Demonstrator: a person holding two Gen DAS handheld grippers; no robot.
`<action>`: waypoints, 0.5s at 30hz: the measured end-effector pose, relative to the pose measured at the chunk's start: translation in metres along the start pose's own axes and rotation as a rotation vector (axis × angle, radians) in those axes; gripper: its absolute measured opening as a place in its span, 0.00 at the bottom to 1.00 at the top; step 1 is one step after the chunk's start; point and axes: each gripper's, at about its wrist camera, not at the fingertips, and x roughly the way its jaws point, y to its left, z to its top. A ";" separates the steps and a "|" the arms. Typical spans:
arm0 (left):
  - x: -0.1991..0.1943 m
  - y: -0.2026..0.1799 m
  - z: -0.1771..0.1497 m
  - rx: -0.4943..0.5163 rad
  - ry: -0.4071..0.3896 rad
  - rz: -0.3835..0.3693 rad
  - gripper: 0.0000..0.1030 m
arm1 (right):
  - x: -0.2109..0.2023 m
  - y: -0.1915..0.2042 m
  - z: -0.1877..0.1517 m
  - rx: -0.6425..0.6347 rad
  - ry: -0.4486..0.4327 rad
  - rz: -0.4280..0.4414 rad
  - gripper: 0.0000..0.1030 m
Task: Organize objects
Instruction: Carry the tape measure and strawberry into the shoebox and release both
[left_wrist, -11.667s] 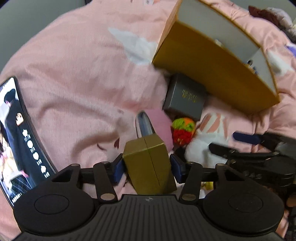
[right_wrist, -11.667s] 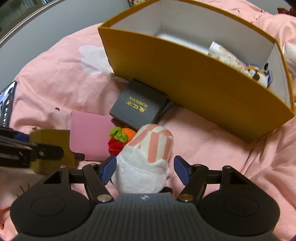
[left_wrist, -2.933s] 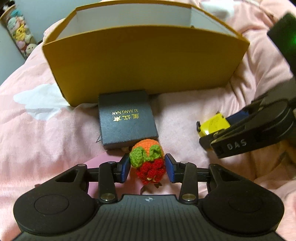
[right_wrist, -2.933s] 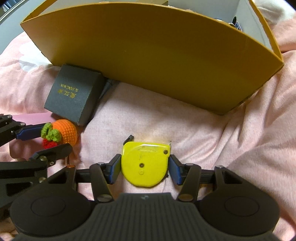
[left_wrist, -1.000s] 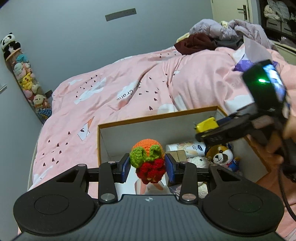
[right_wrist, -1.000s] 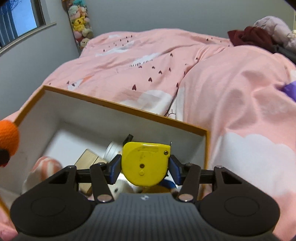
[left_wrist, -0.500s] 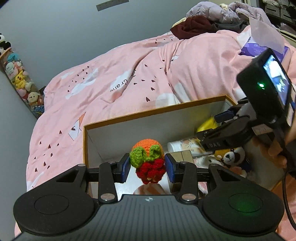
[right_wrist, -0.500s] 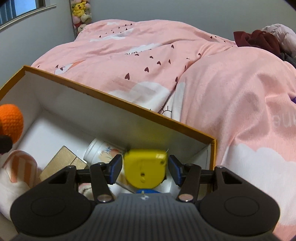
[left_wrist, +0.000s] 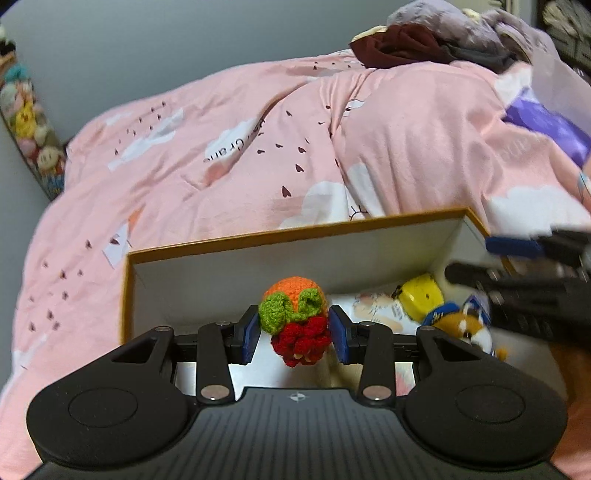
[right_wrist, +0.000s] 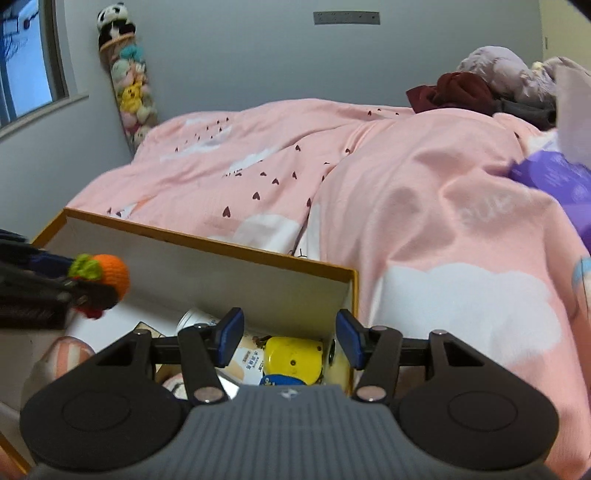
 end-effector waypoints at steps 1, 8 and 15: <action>0.004 0.001 0.002 -0.014 0.006 -0.007 0.44 | 0.000 -0.002 -0.002 0.014 -0.003 0.011 0.56; 0.018 -0.007 0.006 0.003 0.019 0.017 0.45 | 0.003 0.004 -0.011 -0.009 -0.004 0.001 0.56; 0.023 -0.007 0.003 0.013 0.004 0.037 0.47 | 0.000 0.005 -0.018 -0.023 -0.016 -0.003 0.56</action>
